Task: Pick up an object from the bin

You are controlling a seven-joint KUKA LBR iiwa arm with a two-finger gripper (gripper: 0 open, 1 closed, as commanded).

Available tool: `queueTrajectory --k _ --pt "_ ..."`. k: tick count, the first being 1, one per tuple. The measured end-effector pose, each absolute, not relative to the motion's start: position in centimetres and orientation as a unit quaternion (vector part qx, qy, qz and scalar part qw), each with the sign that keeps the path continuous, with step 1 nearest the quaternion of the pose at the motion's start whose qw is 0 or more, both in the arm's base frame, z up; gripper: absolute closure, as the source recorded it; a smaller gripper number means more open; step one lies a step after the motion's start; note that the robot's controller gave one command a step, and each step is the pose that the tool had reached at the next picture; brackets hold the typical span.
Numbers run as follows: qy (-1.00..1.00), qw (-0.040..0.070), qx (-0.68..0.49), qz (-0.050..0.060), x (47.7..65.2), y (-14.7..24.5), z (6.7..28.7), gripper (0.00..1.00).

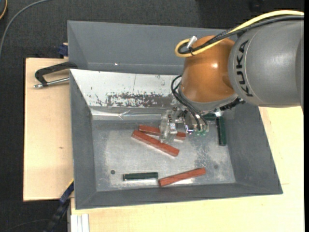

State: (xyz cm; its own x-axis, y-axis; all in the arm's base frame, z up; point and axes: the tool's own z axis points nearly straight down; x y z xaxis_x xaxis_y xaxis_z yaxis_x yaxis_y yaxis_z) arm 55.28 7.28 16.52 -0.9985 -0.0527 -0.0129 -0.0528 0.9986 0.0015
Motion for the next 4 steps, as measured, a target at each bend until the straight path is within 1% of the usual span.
queueTrajectory --k 1,2,3,4 --pt "1.000 0.003 -0.026 0.001 55.1 7.3 16.1 0.00" --pt "0.999 0.000 0.041 0.001 57.3 7.9 7.0 0.00" --pt "0.999 0.001 0.041 0.001 57.4 7.9 7.1 1.00" --pt "1.000 0.007 -0.005 0.001 56.5 7.6 25.6 1.00"
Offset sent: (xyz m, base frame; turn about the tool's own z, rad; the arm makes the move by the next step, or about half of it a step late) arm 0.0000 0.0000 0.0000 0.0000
